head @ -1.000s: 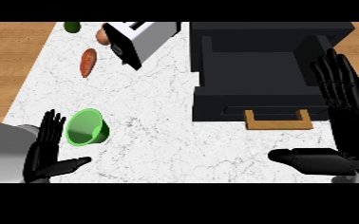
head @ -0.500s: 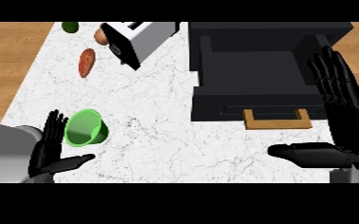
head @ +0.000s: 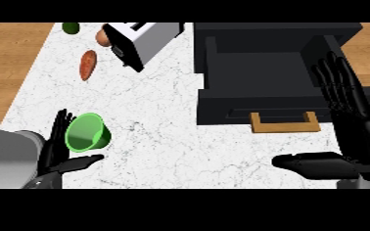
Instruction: Pick up the cup, place it into the drawer and close the drawer
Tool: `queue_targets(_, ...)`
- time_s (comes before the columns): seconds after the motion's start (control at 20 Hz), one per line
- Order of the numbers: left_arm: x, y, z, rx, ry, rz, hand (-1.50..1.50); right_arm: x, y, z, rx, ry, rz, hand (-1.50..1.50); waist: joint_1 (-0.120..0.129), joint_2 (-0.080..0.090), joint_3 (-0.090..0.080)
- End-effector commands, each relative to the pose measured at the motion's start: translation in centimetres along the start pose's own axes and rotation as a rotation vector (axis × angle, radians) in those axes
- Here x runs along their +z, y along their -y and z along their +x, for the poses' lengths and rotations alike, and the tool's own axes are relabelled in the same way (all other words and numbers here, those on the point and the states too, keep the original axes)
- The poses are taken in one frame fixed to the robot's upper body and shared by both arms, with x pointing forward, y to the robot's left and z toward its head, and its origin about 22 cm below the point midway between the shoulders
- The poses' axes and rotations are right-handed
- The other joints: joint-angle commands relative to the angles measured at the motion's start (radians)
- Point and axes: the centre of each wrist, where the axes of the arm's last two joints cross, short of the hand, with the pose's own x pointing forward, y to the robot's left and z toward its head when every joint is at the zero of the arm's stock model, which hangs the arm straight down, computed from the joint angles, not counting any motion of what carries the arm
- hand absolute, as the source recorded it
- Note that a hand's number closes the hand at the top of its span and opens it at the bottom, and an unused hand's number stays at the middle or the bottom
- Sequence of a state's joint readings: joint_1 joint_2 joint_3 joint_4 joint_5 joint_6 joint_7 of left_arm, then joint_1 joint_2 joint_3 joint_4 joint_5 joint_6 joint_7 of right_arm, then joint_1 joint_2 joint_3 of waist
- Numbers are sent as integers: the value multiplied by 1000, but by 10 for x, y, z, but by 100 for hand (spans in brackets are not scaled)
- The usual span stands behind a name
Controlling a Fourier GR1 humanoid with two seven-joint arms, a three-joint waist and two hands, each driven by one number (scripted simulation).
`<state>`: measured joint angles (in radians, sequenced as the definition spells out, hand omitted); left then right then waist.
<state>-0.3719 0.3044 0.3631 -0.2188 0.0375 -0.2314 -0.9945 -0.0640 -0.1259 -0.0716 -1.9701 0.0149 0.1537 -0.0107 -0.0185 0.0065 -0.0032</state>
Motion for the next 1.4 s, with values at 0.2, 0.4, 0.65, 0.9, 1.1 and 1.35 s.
queue_targets(0.2,3,-3,0,160,107,-84,-150,0,12,-11,-2,3,3,-150,0,2,-1)
queue_targets(0.4,3,14,-6,188,128,-91,-150,-8,11,-7,3,12,-14,-150,-1,4,-2)
queue_targets(0.65,-30,33,7,274,123,-139,-150,-1,15,7,-6,0,7,-150,-10,-1,-1)
queue_targets(0.9,-19,32,1,364,119,-229,150,2,19,-6,-2,-12,6,-150,1,0,0)
queue_targets(1.1,-21,44,0,436,136,-240,150,-3,5,-5,0,-15,3,-150,0,2,-1)
queue_targets(1.35,-32,55,4,416,201,-145,150,1,1,-16,10,-38,11,-150,-2,4,-1)
